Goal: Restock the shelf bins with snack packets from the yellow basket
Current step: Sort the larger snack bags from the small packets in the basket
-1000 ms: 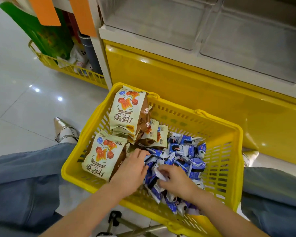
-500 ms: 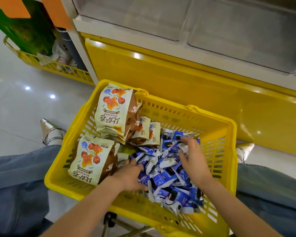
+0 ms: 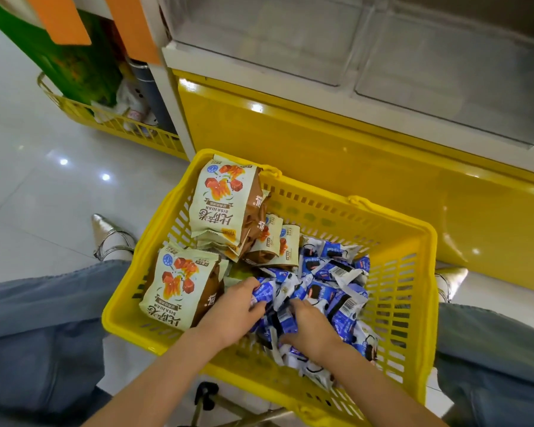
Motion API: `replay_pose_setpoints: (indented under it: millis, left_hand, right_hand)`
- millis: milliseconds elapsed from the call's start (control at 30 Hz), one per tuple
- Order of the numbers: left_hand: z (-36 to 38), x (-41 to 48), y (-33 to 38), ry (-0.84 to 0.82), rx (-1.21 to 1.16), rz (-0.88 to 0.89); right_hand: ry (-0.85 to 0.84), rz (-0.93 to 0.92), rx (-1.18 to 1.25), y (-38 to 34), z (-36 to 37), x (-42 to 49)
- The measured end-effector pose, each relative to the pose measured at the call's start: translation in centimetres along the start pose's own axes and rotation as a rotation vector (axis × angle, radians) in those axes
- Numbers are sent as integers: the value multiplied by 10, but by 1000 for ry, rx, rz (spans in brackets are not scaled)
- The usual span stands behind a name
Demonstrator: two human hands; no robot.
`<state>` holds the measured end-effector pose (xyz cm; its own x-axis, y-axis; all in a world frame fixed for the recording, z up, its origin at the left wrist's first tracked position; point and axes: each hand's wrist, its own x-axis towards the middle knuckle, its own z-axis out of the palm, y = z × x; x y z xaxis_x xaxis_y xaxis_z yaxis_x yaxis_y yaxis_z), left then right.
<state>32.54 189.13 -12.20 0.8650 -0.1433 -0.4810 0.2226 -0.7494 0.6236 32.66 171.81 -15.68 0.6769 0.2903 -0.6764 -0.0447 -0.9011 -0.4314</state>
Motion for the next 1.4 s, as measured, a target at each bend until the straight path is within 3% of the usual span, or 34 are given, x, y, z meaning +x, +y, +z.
replay_pose_setpoints:
  millis: [267,467,600,700,900,1000,1300,1400]
  left_hand:
    - [-5,-12,14,72,-374,-36]
    - [-16,-28,21,138,-577,-31]
    - [-22,-37,21,-17,-759,-52]
    - [-25,-42,26,-68,-841,-41]
    - [-40,-40,32,142,-773,43]
    - [-51,-40,30,213,-738,72]
    - [-73,-44,21,229,-767,86]
    - [-75,-42,15,240,-777,46]
  right_hand:
    - [-75,70,31,-2,-8,-6]
    - [-32,77,275,-12,-7,-14]
    - [-41,68,169,-4,-44,-15]
    - [32,121,213,9,-83,-19]
    - [313,214,49,28,-103,-28]
    - [376,150,234,16,-94,-24]
    - [76,9,258,-25,-35,25]
    - [43,-11,59,-30,-22,37]
